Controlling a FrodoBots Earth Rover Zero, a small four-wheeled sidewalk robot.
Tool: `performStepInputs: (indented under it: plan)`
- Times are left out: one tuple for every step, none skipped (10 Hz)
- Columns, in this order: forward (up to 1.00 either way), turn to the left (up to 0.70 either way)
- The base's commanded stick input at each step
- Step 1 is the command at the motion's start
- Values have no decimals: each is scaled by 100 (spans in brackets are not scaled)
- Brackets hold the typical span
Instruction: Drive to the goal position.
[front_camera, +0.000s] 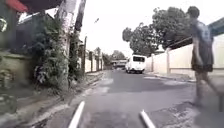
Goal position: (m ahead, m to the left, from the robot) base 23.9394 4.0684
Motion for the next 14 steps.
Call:
performStepInputs:
  plan:
    - [70,0]
    - [70,0]
    - [70,0]
    - [70,0]
    - [70,0]
    - [70,0]
    - [70,0]
    - [70,0]
    - [70,0]
    - [70,0]
    - [70,0]
    - [70,0]
    - [70,0]
    - [70,-31]
